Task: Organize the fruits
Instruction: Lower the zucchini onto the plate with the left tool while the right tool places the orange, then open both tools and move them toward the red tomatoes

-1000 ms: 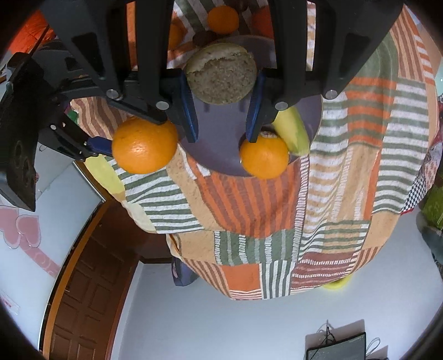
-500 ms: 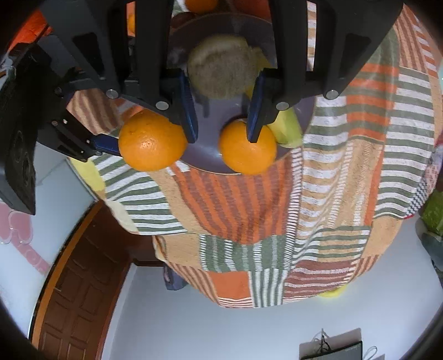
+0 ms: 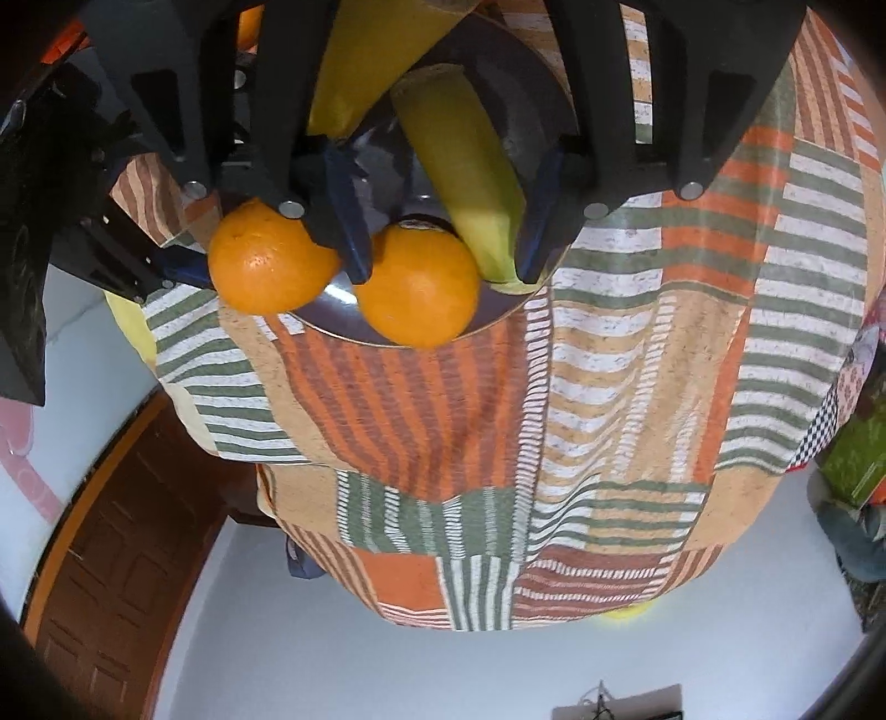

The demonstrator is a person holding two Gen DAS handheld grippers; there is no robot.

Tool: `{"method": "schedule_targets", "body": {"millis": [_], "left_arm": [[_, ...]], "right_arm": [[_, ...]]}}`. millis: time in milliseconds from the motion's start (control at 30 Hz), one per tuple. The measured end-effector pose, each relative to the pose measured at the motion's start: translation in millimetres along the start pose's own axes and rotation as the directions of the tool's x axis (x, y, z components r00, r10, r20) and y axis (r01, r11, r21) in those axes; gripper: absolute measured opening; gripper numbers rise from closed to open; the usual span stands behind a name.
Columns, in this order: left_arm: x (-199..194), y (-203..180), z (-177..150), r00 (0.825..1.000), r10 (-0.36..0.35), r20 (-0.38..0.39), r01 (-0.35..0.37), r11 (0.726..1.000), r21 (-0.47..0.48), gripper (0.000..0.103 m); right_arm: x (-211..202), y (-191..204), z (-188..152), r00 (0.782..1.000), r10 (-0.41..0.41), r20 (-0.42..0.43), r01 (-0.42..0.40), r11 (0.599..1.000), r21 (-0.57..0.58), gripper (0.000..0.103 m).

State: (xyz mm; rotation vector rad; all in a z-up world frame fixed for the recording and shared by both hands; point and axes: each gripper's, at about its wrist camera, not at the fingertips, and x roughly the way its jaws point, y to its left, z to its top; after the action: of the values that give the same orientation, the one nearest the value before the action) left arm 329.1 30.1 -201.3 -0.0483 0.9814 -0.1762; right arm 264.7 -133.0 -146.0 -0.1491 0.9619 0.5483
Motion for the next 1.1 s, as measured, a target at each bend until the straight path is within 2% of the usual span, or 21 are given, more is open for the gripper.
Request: {"method": "schedule_targets", "body": {"millis": [133,400,533,633,767,1100], "left_arm": [[3.7,6.3,-3.2,1.0,0.019,-0.017,-0.019,1.0,-0.008,0.059],[1.9,8.4,-20.0,0.999,0.025,-0.047,-0.024,1.0,0.009,0.064],[-8.8,5.9,-22.0,0.999,0.039,-0.025,-0.039,0.999,0.021,0.064],[-20.4,5.0,-22.1,0.999,0.041,-0.004,-0.041,0.999,0.02,0.064],[-43.8,2.2,-23.2,0.998,0.054,0.042,-0.056,0.998,0.028,0.064],[-98.6,5.0,-43.6,0.989,0.081,0.121,-0.084,0.996,0.019,0.075]], "right_arm": [[0.3,2.0,0.2,1.0,-0.004,-0.01,0.004,1.0,-0.007,0.066],[1.1,1.7,1.0,1.0,-0.012,-0.02,0.011,1.0,-0.019,0.066],[-2.2,3.3,-0.4,1.0,-0.008,-0.019,0.008,1.0,-0.021,0.066],[-13.3,4.2,2.0,1.0,0.0,0.017,0.0,1.0,-0.019,0.073],[-31.6,5.9,5.5,0.998,-0.012,0.066,0.014,1.0,-0.019,0.074],[-78.0,8.3,-5.9,0.987,-0.054,0.149,0.054,0.999,0.004,0.074]]}}
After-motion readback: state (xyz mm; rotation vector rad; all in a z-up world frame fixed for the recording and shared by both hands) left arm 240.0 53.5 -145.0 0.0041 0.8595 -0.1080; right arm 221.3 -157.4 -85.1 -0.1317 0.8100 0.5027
